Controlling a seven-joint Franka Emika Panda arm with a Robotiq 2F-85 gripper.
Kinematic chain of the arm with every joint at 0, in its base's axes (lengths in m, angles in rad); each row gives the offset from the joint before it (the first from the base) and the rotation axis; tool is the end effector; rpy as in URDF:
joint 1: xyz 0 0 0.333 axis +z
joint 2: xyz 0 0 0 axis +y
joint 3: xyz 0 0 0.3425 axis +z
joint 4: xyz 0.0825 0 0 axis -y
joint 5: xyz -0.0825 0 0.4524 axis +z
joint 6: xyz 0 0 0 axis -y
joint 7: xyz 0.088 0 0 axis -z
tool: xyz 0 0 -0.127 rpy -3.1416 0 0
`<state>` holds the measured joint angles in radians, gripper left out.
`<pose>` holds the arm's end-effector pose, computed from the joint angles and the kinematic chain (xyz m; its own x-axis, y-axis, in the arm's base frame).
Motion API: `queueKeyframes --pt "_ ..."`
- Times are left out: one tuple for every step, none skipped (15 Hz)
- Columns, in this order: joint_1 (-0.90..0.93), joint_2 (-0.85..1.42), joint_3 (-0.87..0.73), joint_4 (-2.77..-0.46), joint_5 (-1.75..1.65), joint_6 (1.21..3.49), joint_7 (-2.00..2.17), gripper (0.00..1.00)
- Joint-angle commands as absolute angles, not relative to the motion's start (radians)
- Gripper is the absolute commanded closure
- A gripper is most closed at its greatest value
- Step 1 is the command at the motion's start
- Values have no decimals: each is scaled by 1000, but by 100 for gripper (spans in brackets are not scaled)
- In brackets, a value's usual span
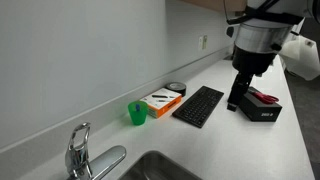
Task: Take the marker out of the cup and put it on the counter
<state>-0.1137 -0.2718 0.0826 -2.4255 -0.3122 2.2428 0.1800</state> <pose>0.5101 -0.0299 0.3879 0.9941 -0.0138 0.1074 -0.0417 -0.9641 0.2623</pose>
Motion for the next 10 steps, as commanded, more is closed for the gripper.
queueKeyframes --pt "-94 -271 64 -2424 -317 2239 184 0" --pt "-94 -271 64 -2424 -317 2239 184 0" --pt "-86 -265 59 -2414 -299 2236 163 0" --pt "-72 -230 59 -2370 -268 2219 146 0" --pt "-57 -192 61 -2324 -231 2204 133 0" --pt "-44 -158 64 -2282 -197 2202 131 0" --pt "-33 -112 74 -2222 -172 2197 157 0" --pt "-22 -64 81 -2162 -152 2190 176 0" --pt "-10 -17 84 -2103 -125 2182 183 0" --pt "-1 24 85 -2050 -107 2182 192 0"
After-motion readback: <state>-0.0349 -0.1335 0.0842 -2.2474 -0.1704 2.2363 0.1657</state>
